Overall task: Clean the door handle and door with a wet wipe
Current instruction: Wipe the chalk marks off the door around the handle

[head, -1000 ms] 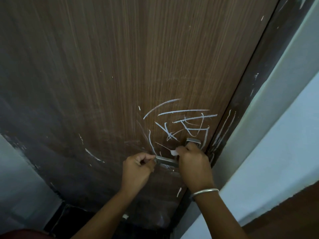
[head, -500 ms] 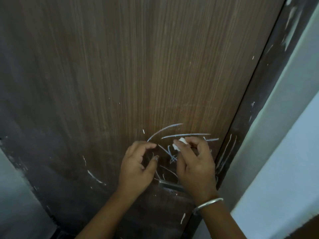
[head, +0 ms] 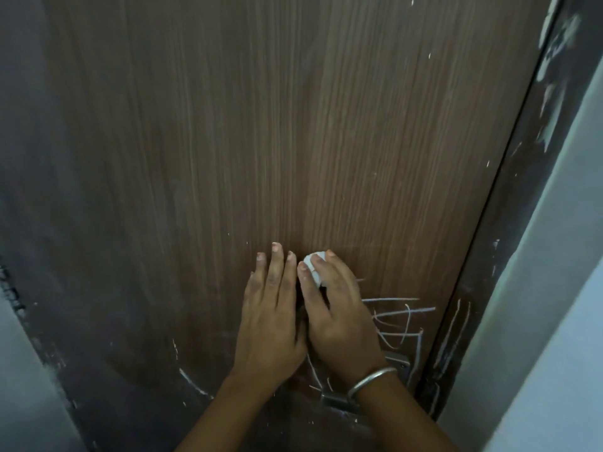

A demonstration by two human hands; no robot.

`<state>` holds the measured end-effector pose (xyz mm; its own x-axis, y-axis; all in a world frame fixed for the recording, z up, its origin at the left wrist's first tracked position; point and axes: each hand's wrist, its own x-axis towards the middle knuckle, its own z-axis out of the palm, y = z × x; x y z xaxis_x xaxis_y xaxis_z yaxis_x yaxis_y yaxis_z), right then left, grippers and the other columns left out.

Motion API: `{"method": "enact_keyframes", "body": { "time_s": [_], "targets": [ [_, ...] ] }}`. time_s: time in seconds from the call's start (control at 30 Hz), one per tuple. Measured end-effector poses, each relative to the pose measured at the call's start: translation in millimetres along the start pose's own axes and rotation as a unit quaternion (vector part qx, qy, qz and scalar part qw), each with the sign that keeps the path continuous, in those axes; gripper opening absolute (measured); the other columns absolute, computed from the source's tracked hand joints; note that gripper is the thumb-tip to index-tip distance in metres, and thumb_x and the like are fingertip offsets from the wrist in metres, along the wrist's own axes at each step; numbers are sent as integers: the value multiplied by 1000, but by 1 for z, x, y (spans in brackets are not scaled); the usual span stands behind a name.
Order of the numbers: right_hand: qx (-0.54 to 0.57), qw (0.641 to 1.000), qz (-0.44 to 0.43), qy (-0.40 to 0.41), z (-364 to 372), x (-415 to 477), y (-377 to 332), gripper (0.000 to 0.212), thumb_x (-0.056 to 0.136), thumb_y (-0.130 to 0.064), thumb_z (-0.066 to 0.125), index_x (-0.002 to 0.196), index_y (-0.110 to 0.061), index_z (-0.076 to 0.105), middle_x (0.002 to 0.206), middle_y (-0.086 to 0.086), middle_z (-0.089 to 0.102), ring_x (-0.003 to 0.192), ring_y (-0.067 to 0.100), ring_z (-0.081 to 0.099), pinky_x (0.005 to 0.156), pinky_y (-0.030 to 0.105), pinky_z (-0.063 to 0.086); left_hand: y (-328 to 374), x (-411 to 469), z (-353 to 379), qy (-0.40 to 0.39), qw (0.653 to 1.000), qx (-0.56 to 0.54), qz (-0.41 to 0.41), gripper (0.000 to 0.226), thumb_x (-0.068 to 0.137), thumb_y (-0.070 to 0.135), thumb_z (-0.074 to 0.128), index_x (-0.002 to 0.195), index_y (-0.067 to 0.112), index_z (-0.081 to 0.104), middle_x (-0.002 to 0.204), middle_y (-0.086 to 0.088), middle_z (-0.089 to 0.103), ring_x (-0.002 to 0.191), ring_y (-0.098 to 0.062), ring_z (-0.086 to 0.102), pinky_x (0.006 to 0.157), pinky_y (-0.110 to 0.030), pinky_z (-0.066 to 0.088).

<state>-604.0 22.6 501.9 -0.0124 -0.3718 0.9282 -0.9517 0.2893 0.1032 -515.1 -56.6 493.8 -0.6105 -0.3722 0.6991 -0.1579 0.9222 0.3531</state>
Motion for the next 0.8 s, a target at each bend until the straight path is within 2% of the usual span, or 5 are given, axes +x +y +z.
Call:
{"method": "enact_keyframes", "body": {
  "time_s": [0.13, 0.4, 0.57, 0.7, 0.8],
  "targets": [
    [-69, 991, -54, -98, 11, -2, -1, 43, 99, -13, 35, 140, 1, 33, 149, 17, 28, 142, 30, 20, 116, 41, 22, -9, 8, 4, -40, 999, 11, -9, 83, 87, 20, 56, 145, 16, -2, 154, 0, -13, 142, -15, -17, 117, -44, 5],
    [-192, 965, -14, -177, 14, -29, 8, 62, 92, -29, 33, 146, -6, 12, 156, 9, -1, 145, 24, 1, 116, 47, -3, -14, 8, 3, -44, 998, -38, -19, 87, 83, 2, 53, 142, 24, -7, 151, 14, -19, 140, -7, -20, 116, -43, 1],
    [-215, 966, 55, -133, 6, -15, 15, 68, 90, -35, 37, 144, -4, 11, 153, 10, 2, 143, 25, -1, 113, 49, -1, -4, 6, 3, -36, 997, -64, -37, 84, 86, 8, 50, 139, 29, -11, 149, 16, -22, 138, -5, -24, 115, -41, 0],
    [-190, 972, -6, -135, 10, 1, 7, 54, 97, -29, 30, 145, -6, 21, 153, 12, 13, 143, 27, 11, 114, 46, 8, 6, 7, 8, -20, 995, -86, -48, 81, 88, 7, 50, 139, 28, -8, 149, 15, -19, 139, -8, -22, 116, -39, 1],
    [-195, 967, -21, -162, 7, -6, 8, 57, 94, -31, 31, 145, -9, 17, 152, 9, 15, 142, 24, 12, 113, 46, 6, 7, 6, 11, -19, 996, -72, -51, 78, 88, 6, 49, 139, 26, -6, 150, 12, -18, 139, -9, -22, 116, -39, 3]
  ]
}}
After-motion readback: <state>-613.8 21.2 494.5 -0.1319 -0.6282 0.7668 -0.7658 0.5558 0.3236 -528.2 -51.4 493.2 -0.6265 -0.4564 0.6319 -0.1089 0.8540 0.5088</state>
